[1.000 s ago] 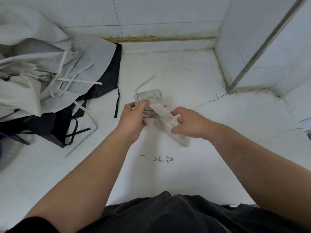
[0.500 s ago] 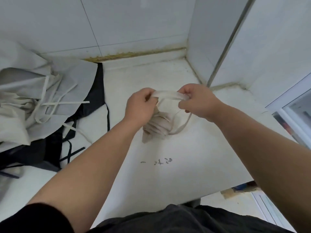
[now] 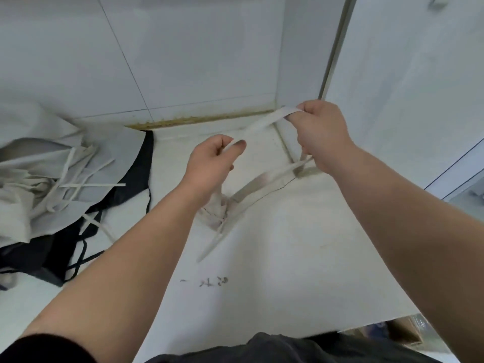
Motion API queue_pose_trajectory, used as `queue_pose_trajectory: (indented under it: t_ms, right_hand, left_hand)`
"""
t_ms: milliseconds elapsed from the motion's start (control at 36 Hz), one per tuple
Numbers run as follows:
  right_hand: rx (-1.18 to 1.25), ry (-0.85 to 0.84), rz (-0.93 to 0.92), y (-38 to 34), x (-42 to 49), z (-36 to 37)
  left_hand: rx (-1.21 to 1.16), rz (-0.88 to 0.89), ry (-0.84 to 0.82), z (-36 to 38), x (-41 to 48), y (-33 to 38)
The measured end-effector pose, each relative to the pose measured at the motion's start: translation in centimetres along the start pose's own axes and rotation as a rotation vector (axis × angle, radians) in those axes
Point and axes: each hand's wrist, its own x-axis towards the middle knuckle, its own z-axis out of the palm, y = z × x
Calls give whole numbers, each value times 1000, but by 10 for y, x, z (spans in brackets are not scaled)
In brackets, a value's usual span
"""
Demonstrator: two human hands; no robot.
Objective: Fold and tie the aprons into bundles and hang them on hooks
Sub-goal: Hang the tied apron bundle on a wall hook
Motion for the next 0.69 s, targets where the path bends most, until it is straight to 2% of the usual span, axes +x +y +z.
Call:
queue_pose_trajectory:
  t_ms: [111,194,250,333,389,500,694]
  right_hand:
    - [-16,-64,-65,0,21,-52]
    - [58,-103,19,11,35,-94]
    - [226,-110,132,17,44,-122]
    - [471,-140,217,17,57,-155]
    - [453,-154,216,5,65,-174]
    - [386,-142,134,-23,81,-204]
    - [463,-74,-155,-64,107,-277]
  left_hand:
    - [-195,-19,114,38,8,28]
    - [-377,-43,231,70,16,47]
    - [-459,-40,255,92,19,60]
    - [-387,-11,202,122,20,75]
    - [-285,66,97,141,18,89]
    - [-197,216,-62,167,19,130]
    - [-230,407,-6,215,40,226]
